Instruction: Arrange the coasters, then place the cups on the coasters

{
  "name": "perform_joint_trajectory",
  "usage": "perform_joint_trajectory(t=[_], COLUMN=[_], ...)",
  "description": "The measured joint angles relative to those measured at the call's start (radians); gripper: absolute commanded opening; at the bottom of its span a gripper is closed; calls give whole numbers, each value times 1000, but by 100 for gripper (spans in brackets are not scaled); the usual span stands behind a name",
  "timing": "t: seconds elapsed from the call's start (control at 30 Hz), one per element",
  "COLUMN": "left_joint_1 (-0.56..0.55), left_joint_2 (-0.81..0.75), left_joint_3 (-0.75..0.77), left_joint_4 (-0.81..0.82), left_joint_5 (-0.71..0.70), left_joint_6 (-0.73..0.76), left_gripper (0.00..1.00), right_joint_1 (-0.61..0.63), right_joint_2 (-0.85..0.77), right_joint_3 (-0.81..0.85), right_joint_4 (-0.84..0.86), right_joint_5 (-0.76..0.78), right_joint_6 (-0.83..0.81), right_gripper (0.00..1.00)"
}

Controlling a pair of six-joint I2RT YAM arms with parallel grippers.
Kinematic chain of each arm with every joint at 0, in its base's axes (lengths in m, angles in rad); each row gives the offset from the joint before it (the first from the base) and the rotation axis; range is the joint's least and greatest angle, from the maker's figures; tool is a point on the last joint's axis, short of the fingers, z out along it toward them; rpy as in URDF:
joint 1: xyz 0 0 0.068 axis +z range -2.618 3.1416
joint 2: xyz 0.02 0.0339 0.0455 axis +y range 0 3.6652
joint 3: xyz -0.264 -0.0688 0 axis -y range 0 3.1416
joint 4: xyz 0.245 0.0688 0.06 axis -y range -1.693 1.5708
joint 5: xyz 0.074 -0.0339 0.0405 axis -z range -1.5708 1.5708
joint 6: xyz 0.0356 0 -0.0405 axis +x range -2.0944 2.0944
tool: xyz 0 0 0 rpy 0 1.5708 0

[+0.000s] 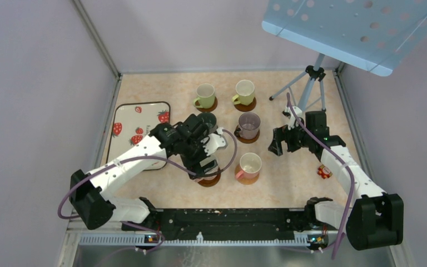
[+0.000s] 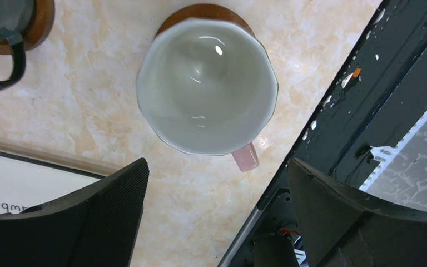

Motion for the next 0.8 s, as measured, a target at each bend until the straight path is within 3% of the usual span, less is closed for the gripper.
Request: perform_joint_trajectory(t=[0.2,0.5,0.8], left_joint_1=[0,-8,-56], left_joint_2=[63,283,397], left_joint_3=[76,291,314], left_joint_4=[11,23,3], left_joint_5=[3,12,15], left_joint_6=[2,54,72], left_gripper=[99,99,99], right_joint_1=[0,0,0], right_joint_2=[0,6,6], right_joint_3=[0,2,13], right_joint_4=[0,-1,-4], right_joint_5=[0,-3,-2], right_joint_6=[0,0,0], right_gripper=[95,95,95])
